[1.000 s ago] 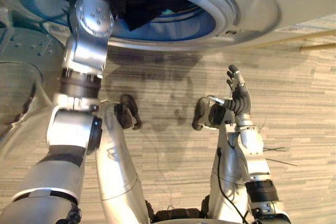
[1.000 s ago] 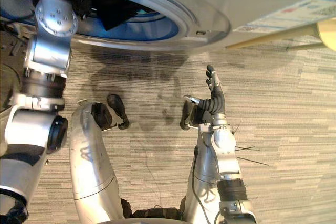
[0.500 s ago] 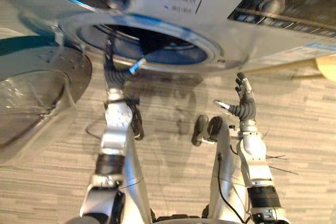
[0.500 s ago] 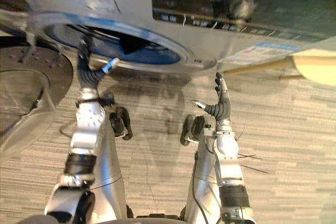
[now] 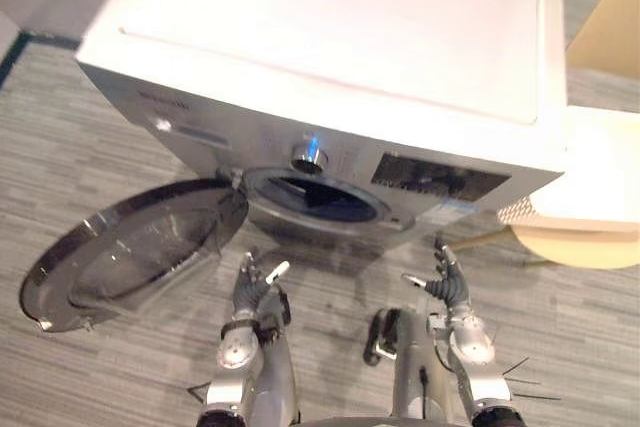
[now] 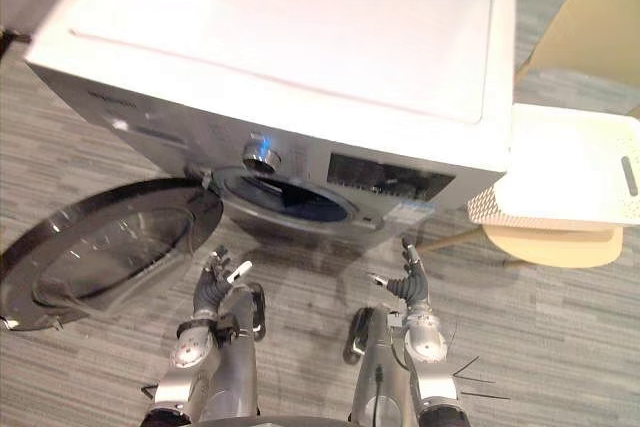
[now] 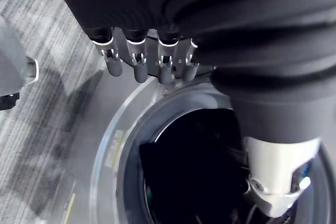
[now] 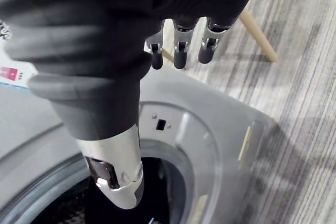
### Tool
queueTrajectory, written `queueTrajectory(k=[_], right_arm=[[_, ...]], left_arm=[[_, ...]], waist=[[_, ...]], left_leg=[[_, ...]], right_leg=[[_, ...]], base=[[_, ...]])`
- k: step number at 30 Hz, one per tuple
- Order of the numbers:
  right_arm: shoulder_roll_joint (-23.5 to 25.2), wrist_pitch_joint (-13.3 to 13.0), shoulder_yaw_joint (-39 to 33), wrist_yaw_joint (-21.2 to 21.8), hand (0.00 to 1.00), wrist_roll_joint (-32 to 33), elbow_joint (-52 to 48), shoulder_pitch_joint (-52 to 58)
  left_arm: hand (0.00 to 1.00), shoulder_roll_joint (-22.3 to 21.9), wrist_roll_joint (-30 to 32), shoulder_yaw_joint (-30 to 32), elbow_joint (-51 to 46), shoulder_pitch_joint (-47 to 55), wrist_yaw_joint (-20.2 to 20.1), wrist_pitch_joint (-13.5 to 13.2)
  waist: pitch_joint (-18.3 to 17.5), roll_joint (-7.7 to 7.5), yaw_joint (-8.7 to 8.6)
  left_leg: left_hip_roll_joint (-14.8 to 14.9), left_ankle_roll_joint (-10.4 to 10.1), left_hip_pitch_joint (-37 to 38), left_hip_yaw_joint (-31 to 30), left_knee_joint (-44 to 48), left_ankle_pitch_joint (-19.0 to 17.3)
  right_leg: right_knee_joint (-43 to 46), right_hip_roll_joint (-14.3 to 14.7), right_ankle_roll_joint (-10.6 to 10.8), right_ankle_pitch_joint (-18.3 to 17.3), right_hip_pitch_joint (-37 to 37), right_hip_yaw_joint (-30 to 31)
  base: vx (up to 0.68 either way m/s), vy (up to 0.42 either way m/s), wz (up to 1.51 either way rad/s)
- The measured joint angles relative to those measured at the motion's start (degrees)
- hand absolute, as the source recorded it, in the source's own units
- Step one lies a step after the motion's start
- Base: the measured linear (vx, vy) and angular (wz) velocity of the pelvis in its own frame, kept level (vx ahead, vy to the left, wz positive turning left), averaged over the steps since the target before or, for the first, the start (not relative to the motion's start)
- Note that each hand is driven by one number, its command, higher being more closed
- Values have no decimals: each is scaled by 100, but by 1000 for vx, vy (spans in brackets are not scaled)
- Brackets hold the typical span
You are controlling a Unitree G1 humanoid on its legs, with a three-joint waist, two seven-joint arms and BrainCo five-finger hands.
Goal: Pick up the laundry basket with both hands and put the clothes into the washing machine.
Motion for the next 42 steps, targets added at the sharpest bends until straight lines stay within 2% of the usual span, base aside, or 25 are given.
queueTrajectory(k=[4, 8, 13, 16, 17, 18, 19, 20, 21, 22, 23, 24, 25, 26, 27, 28, 29, 30, 32, 33, 34, 35, 36, 38, 42], right_arm=[[16, 59, 63, 20, 0, 128, 1169, -21], [-120, 168, 57, 34, 0, 143, 2032, -65], [-246, 218, 64, 40, 0, 90, 2340, -289], [-290, 213, 161, 40, 0, 61, 2346, -420], [-355, 222, 178, 34, 0, 64, 2371, -465], [-331, 220, 186, 32, 0, 63, 2383, -442], [-292, 224, 211, 37, 0, 66, 2486, -394], [-262, 221, 288, 64, 0, 66, 2548, -359], [-221, 215, 350, 128, 0, 67, 2643, -378], [-243, 212, 356, 135, 0, 67, 2672, -522], [-272, 210, 348, 130, 0, 68, 2669, -597], [-358, 190, 327, 102, 0, 87, 2640, -734], [-391, 180, 317, 93, 0, 127, 2591, -809], [-492, 179, 296, 32, 0, 160, 2536, -928], [-502, 195, 285, 9, 0, 169, 2534, -894], [-484, 222, 172, -12, 0, 174, 2519, -740], [-439, 217, 33, -16, 0, 174, 2467, -528], [-430, 213, -26, -23, 0, 174, 2440, -448], [-423, 219, -210, -34, 0, 190, 2401, -206], [-473, 219, -210, -15, 0, 189, 2339, -43], [-482, 219, -209, -9, 0, 189, 2334, 18], [-486, 222, -210, -2, 0, 191, 2345, 157], [-488, 221, -231, 3, 0, 193, 2379, 205], [-488, 219, -345, 7, 0, 234, 2474, 243], [-371, 207, -435, 22, 0, 305, 2550, 207]], left_arm=[[0, 51, 230, -54, 1198, -51, -259, 14], [0, 276, 535, -143, 1794, -93, -371, 19], [0, 557, 770, -144, 2133, -218, -369, 19], [0, 628, 893, -152, 2164, -332, -377, 47], [0, 600, 903, -123, 2175, -393, -376, 49], [0, 612, 904, -116, 2190, -447, -373, 65], [0, 649, 906, -109, 2146, -454, -367, 67], [0, 651, 906, -56, 2121, -418, -365, 69], [0, 627, 904, 86, 2075, -364, -346, 73], [0, 570, 870, 141, 2008, -342, -314, 88], [0, 507, 860, 154, 1934, -324, -295, 108], [0, 395, 860, 146, 1818, -305, -220, 112], [0, 307, 854, 137, 1786, -309, -190, 110], [0, 171, 810, 127, 1771, -347, -127, 140], [0, 150, 810, 104, 1738, -328, -109, 140], [0, 110, 802, 26, 1736, -289, -104, 141], [0, 93, 764, 36, 1677, -241, -95, 140], [0, 100, 727, 36, 1642, -222, -95, 140], [0, 118, 701, 38, 1537, -169, -86, 138], [0, 143, 688, 36, 1420, -98, -85, 124], [0, 144, 687, 36, 1416, -94, -85, 124], [0, 140, 688, 19, 1416, -109, -87, 123], [0, 145, 688, 3, 1415, -166, -88, 119], [0, 170, 690, -96, 1402, -245, -88, 119], [0, 446, 694, -389, 1110, -553, -83, 116]], waist=[[-521, 38, -26], [-707, 35, -68], [-715, 24, -149], [-707, 10, -209], [-697, -2, -215], [-691, -49, -254], [-687, -124, -269], [-743, -215, -227], [-779, -273, -125], [-791, -264, -41], [-794, -184, 6], [-776, 48, 146], [-720, 141, 184], [-483, 443, 142], [-451, 498, 125], [-410, 482, 111], [-337, 264, 104], [-331, 220, 108], [-330, 46, 7], [-367, 114, -46], [-376, 133, -52], [-384, 160, -111], [-412, 207, -213], [-457, 283, -254], [-514, 223, -269]], left_leg=[[-150, 63, 1124, 391, -1641, 545], [-445, 141, 2008, 788, -2968, 1075], [-592, 168, 2431, 1051, -3425, 1249], [-650, 206, 2355, 876, -3321, 1235], [-628, 375, 2361, 840, -3365, 1229], [-674, 408, 2368, 788, -3281, 1259], [-786, 415, 2329, 620, -3142, 1264], [-839, 415, 2254, 545, -2981, 1264], [-892, 414, 2055, 487, -2728, 1264], [-834, 387, 1823, 416, -2554, 1288], [-772, 365, 1682, 379, -2556, 1373], [-607, 305, 1357, 311, -2698, 1655], [-532, 250, 1206, 279, -2802, 1825], [-330, 90, 1096, 107, -3081, 2056], [-276, 28, 1114, 70, -3282, 2120], [-289, -361, 1238, 64, -3700, 1845], [-343, -387, 1299, 181, -3800, 1774], [-407, -276, 1244, 191, -3686, 1821], [-624, -5, 1122, 255, -2639, 1696], [-579, 146, 1149, 276, -1948, 1494], [-554, 149, 1228, 266, -1751, 1362], [-513, 128, 1562, 268, -1517, 804], [-487, 55, 1872, 256, -1739, 553], [-544, 28, 2284, 206, -2535, 446], [-800, 193, 2518, 222, -3171, 738]], right_leg=[[-1954, 219, 158, 857, 1047, -9], [-3407, 303, 275, 1608, 1770, 123], [-3794, 313, 275, 1893, 1944, 405], [-3017, 277, 128, 2017, 1439, 523], [-2363, 247, 245, 1522, 1422, 725], [-1597, 175, 175, 1212, 1305, 835], [-382, 154, 286, 865, 1321, 1014], [55, 179, 325, 825, 1485, 1096], [19, 200, 403, 573, 1715, 1177], [-399, 341, 351, 313, 1813, 1193], [-706, 417, 253, 197, 1847, 1166], [-1470, 632, 71, 53, 1894, 912], [-1774, 738, -17, -10, 1922, 785], [-1946, 1010, -134, 97, 1836, 645], [-1936, 1080, -191, 136, 1777, 609], [-1943, 1068, -333, 227, 1688, 428], [-1959, 925, -494, 240, 1620, 368], [-1954, 831, -530, 260, 1579, 339], [-2152, 583, -558, 426, 1449, 204], [-2297, 560, -540, 734, 1379, 151], [-2305, 565, -519, 774, 1342, 143], [-2356, 571, -481, 875, 1317, 112], [-2454, 579, -408, 962, 1346, 55], [-2598, 619, -259, 1114, 1362, 14], [-3399, 555, -61, 1668, 1692, 4]], base=[[162, 55, -20], [140, 56, -28], [30, 60, -32], [-101, 49, -23], [-130, 37, 8], [-111, 18, 49], [-54, -44, 75], [-169, -122, 75], [-225, -140, 46], [-248, -127, 22], [-347, -123, 1], [-364, -131, -8], [-481, -174, 2], [-368, -116, 13], [-556, -137, 38], [-469, -94, 44], [-508, -113, 46], [-300, -84, 38], [-240, -86, 22], [-177, -22, -1], [-158, 69, -3], [-104, 97, 9], [-78, 106, 18], [-38, 126, 16], [-33, 152, 7]])
